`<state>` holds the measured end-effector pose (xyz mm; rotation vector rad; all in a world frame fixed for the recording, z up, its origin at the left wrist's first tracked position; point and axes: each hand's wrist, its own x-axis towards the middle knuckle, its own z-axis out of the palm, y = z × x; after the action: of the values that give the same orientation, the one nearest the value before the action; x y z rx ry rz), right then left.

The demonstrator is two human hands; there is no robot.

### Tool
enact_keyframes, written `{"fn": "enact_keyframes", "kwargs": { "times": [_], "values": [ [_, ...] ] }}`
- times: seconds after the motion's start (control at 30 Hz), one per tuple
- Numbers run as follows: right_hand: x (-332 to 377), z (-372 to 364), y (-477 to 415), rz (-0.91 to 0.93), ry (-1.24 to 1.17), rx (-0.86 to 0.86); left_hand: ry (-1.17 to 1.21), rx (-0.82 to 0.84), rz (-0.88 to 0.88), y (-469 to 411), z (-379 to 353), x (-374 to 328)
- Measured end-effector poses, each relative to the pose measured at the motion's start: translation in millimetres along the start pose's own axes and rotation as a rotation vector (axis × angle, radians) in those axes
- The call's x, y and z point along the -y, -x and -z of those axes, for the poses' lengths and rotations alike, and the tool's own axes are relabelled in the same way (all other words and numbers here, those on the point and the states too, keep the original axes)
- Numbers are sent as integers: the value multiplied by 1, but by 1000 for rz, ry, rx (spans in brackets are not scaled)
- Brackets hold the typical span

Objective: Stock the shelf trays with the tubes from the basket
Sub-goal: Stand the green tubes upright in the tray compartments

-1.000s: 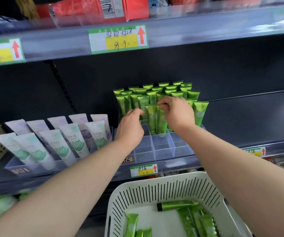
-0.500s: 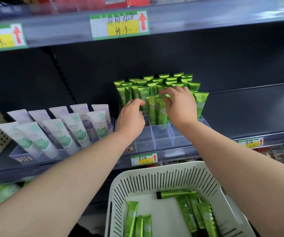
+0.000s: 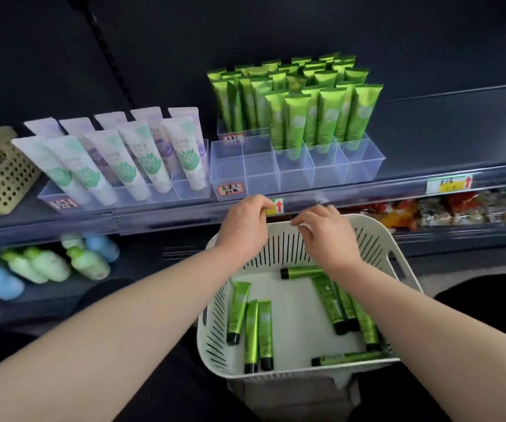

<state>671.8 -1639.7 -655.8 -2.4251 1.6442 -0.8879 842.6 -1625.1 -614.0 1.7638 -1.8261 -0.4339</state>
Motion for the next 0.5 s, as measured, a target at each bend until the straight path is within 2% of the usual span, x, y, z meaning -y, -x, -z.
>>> {"fn": "enact_keyframes", "kwargs": {
  "times": [0.37,0.5],
  "values": [
    [-42,-45,68,-213,38,740,-314,613,289,31,-76,64],
    [-50,-57,74,-246,11,872,-362,721,323,39,-91,79]
  ]
}}
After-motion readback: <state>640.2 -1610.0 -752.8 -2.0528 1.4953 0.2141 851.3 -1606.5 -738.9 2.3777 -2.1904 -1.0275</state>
